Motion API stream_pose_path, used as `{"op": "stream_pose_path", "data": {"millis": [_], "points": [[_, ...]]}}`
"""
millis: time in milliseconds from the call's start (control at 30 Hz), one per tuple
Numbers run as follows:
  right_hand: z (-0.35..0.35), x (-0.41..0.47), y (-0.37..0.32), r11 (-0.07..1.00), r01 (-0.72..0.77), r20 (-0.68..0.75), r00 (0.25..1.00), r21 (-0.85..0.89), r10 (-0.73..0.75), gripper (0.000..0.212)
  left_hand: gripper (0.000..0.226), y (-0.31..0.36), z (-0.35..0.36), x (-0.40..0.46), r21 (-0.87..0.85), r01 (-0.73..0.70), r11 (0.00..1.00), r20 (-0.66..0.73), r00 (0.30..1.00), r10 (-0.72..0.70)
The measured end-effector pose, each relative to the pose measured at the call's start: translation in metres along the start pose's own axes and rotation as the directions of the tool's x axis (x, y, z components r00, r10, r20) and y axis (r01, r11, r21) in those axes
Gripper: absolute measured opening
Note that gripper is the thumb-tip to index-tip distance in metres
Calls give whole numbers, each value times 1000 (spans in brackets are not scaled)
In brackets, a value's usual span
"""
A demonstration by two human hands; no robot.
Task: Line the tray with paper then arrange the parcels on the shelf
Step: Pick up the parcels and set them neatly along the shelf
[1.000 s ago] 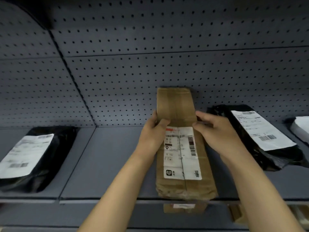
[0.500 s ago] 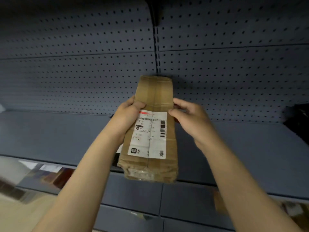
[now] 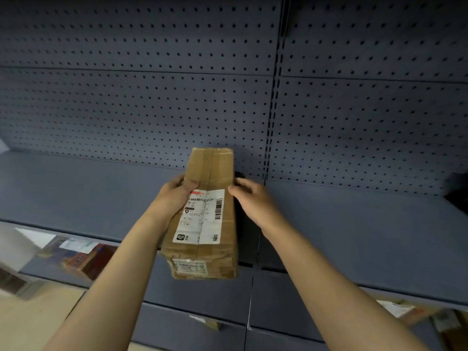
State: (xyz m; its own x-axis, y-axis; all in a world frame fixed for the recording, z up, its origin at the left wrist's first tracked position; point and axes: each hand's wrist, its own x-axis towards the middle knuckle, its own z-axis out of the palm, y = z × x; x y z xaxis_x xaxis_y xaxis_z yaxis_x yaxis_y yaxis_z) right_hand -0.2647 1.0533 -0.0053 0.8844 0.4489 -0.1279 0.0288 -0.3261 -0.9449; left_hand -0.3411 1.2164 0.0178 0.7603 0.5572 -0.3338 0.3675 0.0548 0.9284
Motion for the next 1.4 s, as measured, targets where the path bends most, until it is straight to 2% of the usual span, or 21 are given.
{"op": "stream_pose_path", "data": {"millis": [100,167,267,333,400,500,567,600,700,867,1033,1167,1300,1400], "points": [[-2,2,-2,999,31,-44,998,-37,-33,54,53,6,-1,2,132,-57,990,28,998,53],[-7,-2,-8,996,65,-63,996,-59,-69,51,60,18,0,-2,223,-130,966,-42,989,143],[-26,-14,-19,991,120,-80,989,-51,-124,45,48,39,12,-14,140,-283,949,-149,941,303],[-46,-23,-26,988,150,-107,982,-42,-153,40,41,52,32,-26,75,-381,922,-166,907,388],[-69,-33,-31,984,173,-135,975,-38,-176,36,39,62,56,-41,60,-477,877,-155,863,480],[-112,-50,-31,983,178,-174,968,-41,-182,31,40,76,98,-69,218,-620,754,-124,749,651],[-141,-59,-28,984,173,-220,959,-40,-177,32,40,85,127,-84,220,-684,695,-99,693,714],[-159,-64,-25,984,177,-250,952,-33,-179,33,39,88,147,-91,166,-697,698,-76,697,713],[-214,-77,-11,982,185,-323,928,-28,-184,37,40,93,217,-107,-23,-630,776,7,776,630],[-315,-99,27,987,153,-401,903,-41,-156,36,55,81,337,-126,-160,-474,866,140,857,495],[-409,-115,63,988,152,-504,852,-21,-142,24,64,69,436,-141,-178,-343,922,241,894,379],[-473,-125,87,993,116,-538,836,-20,-108,24,67,67,500,-154,-173,-274,946,297,901,315],[-530,-132,113,995,84,-603,792,-46,-95,29,70,64,560,-162,-153,-256,954,355,887,295],[-557,-129,144,987,-9,-668,737,-161,-102,34,76,51,598,-158,-66,-286,956,373,882,289]]}}
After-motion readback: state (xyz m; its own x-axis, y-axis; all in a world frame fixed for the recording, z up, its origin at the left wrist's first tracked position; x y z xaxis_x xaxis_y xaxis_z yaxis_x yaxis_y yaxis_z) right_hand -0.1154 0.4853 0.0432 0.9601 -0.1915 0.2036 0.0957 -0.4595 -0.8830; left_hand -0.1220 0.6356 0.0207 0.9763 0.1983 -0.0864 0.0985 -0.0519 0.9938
